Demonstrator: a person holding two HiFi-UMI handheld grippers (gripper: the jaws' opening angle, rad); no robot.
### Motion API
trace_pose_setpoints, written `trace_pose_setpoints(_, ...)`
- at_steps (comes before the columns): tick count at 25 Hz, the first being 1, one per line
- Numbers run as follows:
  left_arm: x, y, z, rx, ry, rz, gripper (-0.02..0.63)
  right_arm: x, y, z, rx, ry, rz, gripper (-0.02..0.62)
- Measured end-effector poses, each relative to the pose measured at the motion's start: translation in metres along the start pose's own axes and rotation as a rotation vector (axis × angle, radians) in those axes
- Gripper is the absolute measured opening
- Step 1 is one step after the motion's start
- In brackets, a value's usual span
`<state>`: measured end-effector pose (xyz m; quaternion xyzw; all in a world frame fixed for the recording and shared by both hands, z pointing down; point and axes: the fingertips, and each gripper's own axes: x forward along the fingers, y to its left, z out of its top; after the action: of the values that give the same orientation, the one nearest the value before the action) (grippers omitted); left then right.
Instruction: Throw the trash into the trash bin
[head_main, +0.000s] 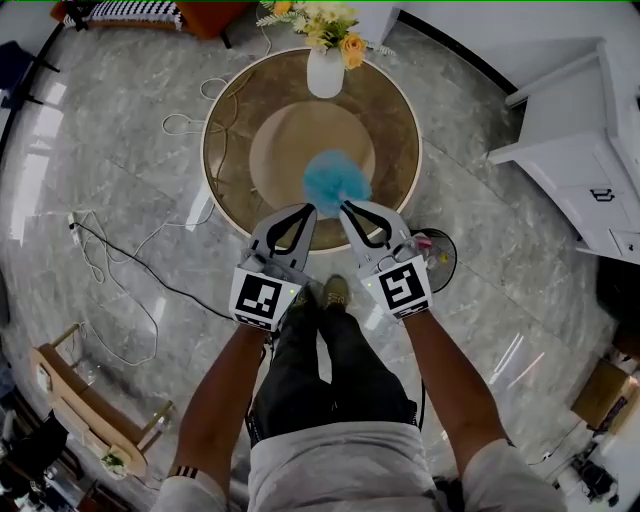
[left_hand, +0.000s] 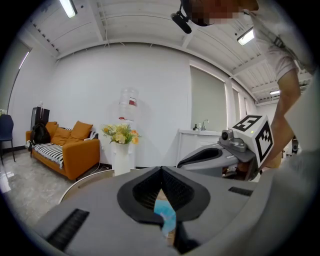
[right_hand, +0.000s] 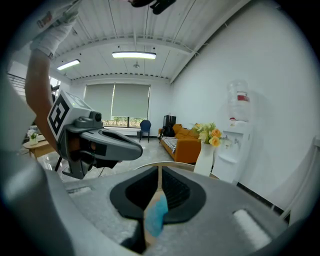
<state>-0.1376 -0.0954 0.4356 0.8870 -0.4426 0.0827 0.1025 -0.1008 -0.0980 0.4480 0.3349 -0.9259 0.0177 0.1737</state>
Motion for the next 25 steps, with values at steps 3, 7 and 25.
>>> trace_pose_setpoints(3, 0.008, 0.005, -0.017, 0.007, 0.006, -0.008, 0.000, 0.010, -0.004, -0.014, 0.009, 0.015, -0.003, 0.048)
trace_pose_setpoints(7, 0.015, 0.011, -0.031, -0.003, 0.017, -0.023, 0.000, 0.023, -0.006, -0.033, 0.017, 0.046, 0.004, 0.098)
trace_pose_setpoints(25, 0.042, 0.035, -0.078, -0.019, 0.074, -0.055, 0.000, 0.071, -0.025, -0.129, 0.086, 0.245, 0.009, 0.337)
